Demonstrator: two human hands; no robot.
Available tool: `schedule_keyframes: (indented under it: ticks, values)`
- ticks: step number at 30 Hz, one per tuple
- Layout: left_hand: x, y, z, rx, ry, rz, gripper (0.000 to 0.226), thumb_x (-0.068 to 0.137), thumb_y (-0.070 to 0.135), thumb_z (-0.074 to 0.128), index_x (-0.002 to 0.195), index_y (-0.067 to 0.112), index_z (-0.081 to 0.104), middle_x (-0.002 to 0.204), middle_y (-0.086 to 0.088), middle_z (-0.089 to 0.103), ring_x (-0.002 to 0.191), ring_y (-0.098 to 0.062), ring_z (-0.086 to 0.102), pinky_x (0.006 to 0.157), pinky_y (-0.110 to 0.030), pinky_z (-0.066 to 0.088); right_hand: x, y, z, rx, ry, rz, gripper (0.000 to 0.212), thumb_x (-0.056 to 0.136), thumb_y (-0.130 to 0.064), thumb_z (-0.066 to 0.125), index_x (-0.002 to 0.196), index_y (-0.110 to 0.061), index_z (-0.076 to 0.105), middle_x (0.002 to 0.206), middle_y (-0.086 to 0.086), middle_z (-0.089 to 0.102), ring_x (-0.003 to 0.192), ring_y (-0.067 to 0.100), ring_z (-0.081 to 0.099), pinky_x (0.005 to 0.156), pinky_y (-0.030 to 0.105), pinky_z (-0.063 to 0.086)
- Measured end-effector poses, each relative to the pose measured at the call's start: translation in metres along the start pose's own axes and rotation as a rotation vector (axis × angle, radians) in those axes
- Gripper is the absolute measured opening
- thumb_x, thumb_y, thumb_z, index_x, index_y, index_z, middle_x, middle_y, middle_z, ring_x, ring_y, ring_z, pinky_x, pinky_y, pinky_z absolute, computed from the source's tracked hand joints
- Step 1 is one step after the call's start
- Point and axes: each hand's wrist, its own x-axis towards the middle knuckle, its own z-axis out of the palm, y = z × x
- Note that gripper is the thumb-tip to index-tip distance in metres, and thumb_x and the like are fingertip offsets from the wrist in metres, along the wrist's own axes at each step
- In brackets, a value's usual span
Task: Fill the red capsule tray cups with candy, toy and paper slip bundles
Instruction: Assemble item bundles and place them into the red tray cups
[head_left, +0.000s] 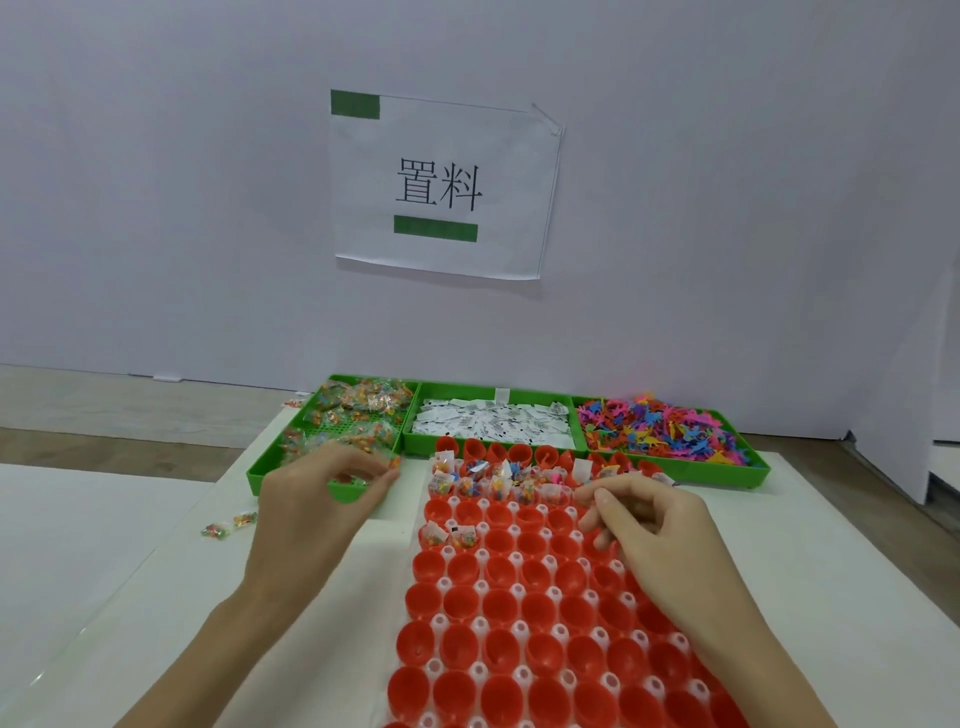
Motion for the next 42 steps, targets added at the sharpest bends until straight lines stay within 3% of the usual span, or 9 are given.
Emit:
schedule_keyframes:
  ticks: [4,10,18,24,27,30,34,39,42]
  values:
    - [-0.005,0.017,0.005,-0.19,-0.054,-0.097,0.02,0.076,0.016,0.087,0.082,0.024,0.07,0.075,0.013,0.071,0.073,-0.009,0.071,0.069,-0.018,0.057,0.014,-0.017,0.008,-0.206,-0.087,-0.028,0.025,0.099,-0.014,0.061,0.085,-0.03,0.076,0.075,-0.011,0.075,0.069,0.006,0.069,0.071,0.023,0.057]
    - [-0.01,0.023,0.012,-0.238,-0.097,-0.065,0.03,0.079,0.036,0.076,0.107,0.028,0.073,0.082,0.015,0.07,0.078,-0.006,0.071,0.074,-0.014,0.055,0.086,-0.017,0.03,-0.546,-0.161,-0.11,0.017,0.1,-0.016,0.061,0.099,-0.017,0.078,0.086,-0.007,0.075,0.079,0.004,0.067,0.081,0.022,0.053]
    - [-0.013,0.02,0.019,-0.2,-0.071,-0.03,0.025,0.083,0.012,0.082,0.104,0.023,0.075,0.085,0.012,0.068,0.08,-0.008,0.069,0.075,-0.022,0.056,0.185,0.029,0.053,-0.864,-0.284,-0.135,0.016,0.095,-0.011,0.069,0.101,-0.001,0.079,0.107,0.013,0.077,0.096,0.025,0.072,0.089,0.037,0.057]
    - [-0.012,0.019,0.017,-0.206,-0.057,-0.022,0.021,0.084,0.022,0.077,0.105,0.023,0.075,0.086,0.014,0.068,0.081,-0.008,0.069,0.075,-0.019,0.056,0.201,0.031,0.064,-0.949,-0.412,-0.108,0.026,0.085,-0.026,0.081,0.089,0.0,0.08,0.087,0.013,0.077,0.082,0.027,0.073,0.081,0.042,0.06]
    - [-0.012,0.022,0.016,-0.233,-0.063,-0.013,0.021,0.084,0.026,0.075,0.105,0.026,0.074,0.086,0.014,0.068,0.081,-0.007,0.068,0.075,-0.015,0.055,0.201,0.032,0.066,-0.93,-0.389,-0.117,0.01,0.086,-0.011,0.077,0.086,-0.001,0.08,0.087,0.012,0.077,0.075,0.023,0.071,0.075,0.038,0.06]
    - [-0.012,0.023,0.017,-0.239,-0.067,-0.013,0.021,0.084,0.027,0.075,0.105,0.026,0.074,0.086,0.014,0.068,0.081,-0.008,0.069,0.075,-0.014,0.054,0.198,0.032,0.067,-0.962,-0.338,-0.128,0.014,0.083,0.003,0.064,0.077,0.005,0.075,0.069,0.018,0.069,0.055,0.021,0.054,0.059,0.035,0.052]
    - [-0.011,0.024,0.015,-0.244,-0.067,-0.008,0.021,0.084,0.031,0.074,0.105,0.03,0.072,0.086,0.015,0.068,0.081,-0.008,0.069,0.075,-0.014,0.055,0.198,0.036,0.061,-0.939,-0.298,-0.149,0.011,0.084,-0.003,0.067,0.083,0.004,0.076,0.081,0.018,0.075,0.076,0.032,0.07,0.074,0.045,0.061]
    - [-0.011,0.025,0.014,-0.261,-0.072,-0.013,0.021,0.083,0.034,0.072,0.104,0.032,0.072,0.085,0.015,0.068,0.081,-0.009,0.07,0.075,-0.016,0.055,0.197,0.044,0.052,-0.811,-0.316,-0.116,0.019,0.085,-0.023,0.081,0.073,-0.013,0.072,0.069,-0.005,0.067,0.066,0.009,0.062,0.058,0.023,0.047]
    - [-0.011,0.025,0.014,-0.254,-0.072,-0.017,0.021,0.083,0.029,0.076,0.105,0.029,0.073,0.085,0.015,0.068,0.081,-0.008,0.07,0.075,-0.014,0.055,0.192,0.046,0.047,-0.789,-0.32,-0.117,0.023,0.087,-0.027,0.081,0.075,-0.008,0.074,0.068,-0.003,0.067,0.063,0.01,0.06,0.059,0.024,0.046]
